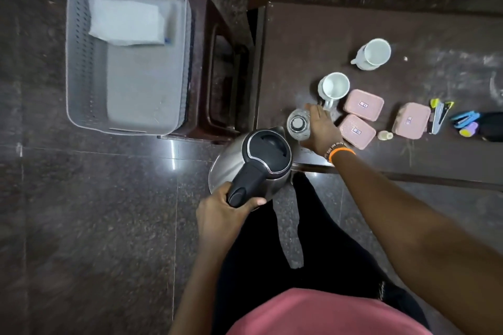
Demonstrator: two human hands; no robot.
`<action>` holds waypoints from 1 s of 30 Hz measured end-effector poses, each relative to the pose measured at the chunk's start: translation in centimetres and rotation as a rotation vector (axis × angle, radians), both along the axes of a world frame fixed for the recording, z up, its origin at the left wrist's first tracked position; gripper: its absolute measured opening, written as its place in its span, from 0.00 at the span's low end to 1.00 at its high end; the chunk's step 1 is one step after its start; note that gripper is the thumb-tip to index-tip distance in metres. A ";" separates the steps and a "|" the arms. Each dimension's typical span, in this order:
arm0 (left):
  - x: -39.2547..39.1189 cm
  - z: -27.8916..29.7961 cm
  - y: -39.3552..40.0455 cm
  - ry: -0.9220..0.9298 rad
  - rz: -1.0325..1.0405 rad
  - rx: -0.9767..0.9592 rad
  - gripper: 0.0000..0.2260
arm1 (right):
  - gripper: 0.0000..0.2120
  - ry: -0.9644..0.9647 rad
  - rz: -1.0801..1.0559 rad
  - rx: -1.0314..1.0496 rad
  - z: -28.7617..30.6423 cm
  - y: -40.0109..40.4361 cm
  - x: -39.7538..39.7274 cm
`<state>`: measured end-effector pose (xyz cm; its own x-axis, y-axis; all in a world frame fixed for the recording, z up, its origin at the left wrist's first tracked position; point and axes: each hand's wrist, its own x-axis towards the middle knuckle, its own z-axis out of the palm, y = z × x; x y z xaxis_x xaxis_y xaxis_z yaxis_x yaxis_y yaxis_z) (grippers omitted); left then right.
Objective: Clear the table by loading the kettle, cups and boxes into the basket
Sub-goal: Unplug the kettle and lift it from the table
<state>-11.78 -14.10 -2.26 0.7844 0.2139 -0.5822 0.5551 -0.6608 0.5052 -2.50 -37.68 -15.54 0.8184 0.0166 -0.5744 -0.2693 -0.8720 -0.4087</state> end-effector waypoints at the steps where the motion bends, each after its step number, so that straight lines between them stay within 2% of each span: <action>1: -0.1 -0.2 -0.3 0.003 -0.016 0.014 0.25 | 0.43 -0.006 -0.013 0.020 -0.2 -0.1 0.1; 5: 0.0 -0.4 -1.4 0.007 -0.045 0.001 0.26 | 0.46 -0.027 -0.046 0.096 -0.3 -0.9 -0.4; 11: 0.8 0.1 -3.6 0.014 -0.076 0.001 0.26 | 0.38 -0.026 -0.137 0.101 0.4 -2.8 -3.4; 16: 1.1 0.0 -5.4 0.028 -0.099 -0.015 0.24 | 0.35 0.016 -0.057 0.100 0.4 -3.4 -4.8; 23: 1.3 -0.3 -7.6 0.036 -0.088 -0.003 0.21 | 0.36 0.073 0.011 0.092 -0.2 -3.7 -4.7; 30: 1.3 -0.6 -8.4 0.053 -0.121 0.001 0.23 | 0.38 0.138 0.067 0.091 0.0 -3.9 -4.5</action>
